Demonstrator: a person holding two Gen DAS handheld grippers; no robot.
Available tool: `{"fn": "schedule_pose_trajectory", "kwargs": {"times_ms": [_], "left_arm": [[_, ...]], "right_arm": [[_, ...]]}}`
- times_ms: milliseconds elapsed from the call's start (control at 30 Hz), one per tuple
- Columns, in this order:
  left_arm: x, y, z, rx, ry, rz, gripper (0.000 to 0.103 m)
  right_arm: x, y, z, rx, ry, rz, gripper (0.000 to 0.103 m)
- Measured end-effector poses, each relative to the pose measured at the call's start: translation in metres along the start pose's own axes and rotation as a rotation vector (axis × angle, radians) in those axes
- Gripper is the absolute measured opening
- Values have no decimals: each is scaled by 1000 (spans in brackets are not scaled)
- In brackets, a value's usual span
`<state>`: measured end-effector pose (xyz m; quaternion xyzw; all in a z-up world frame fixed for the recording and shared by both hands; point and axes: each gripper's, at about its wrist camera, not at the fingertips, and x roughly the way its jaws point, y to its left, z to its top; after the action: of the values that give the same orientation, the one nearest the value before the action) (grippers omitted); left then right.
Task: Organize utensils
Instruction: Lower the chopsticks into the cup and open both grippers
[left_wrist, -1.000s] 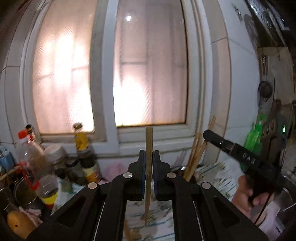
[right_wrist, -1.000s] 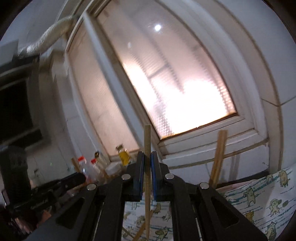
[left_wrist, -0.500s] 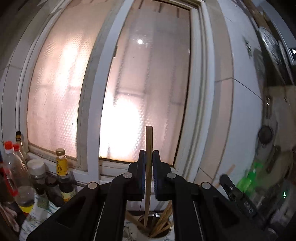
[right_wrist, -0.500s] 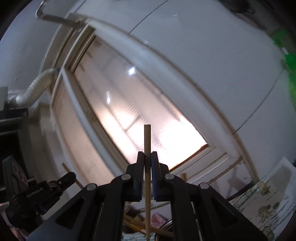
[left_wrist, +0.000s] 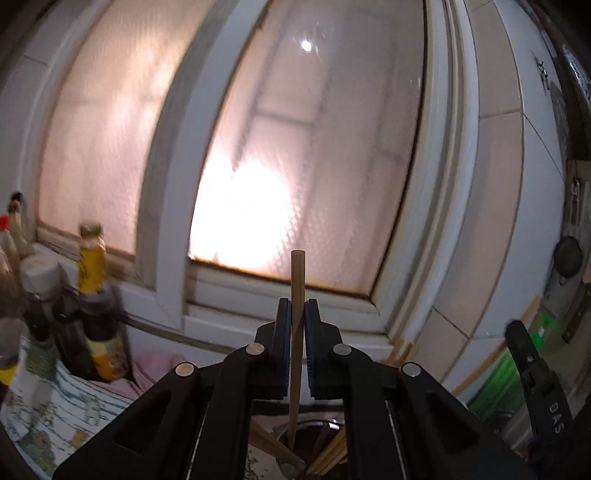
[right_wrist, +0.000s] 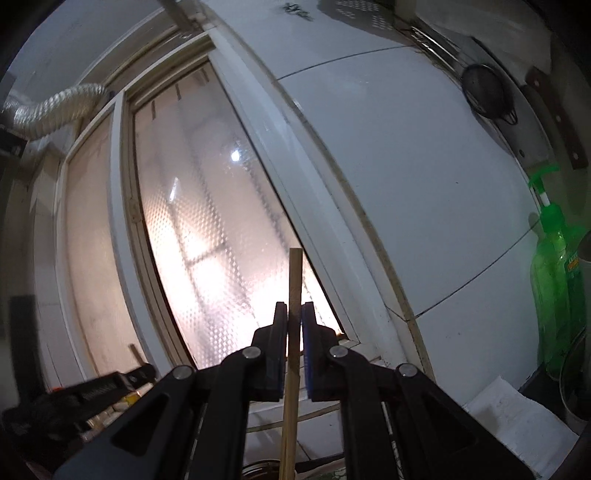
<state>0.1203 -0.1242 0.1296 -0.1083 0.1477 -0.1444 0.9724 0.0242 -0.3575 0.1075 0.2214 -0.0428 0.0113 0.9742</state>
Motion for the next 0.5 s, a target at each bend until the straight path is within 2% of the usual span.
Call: {"fn": "schedule_pose_trajectory", "kwargs": {"times_ms": [133, 267, 367, 500], "left_arm": [[14, -1, -13, 64, 48, -74, 6], [20, 0, -23, 82, 72, -109, 6], [20, 1, -29, 81, 77, -137, 6], [17, 1, -34, 90, 67, -161, 6]], "right_arm": [[12, 4, -7, -14, 62, 0, 7], [35, -13, -18, 167, 238, 82, 7], [43, -14, -25, 139, 267, 44, 7], [56, -23, -31, 219, 363, 112, 9]]}}
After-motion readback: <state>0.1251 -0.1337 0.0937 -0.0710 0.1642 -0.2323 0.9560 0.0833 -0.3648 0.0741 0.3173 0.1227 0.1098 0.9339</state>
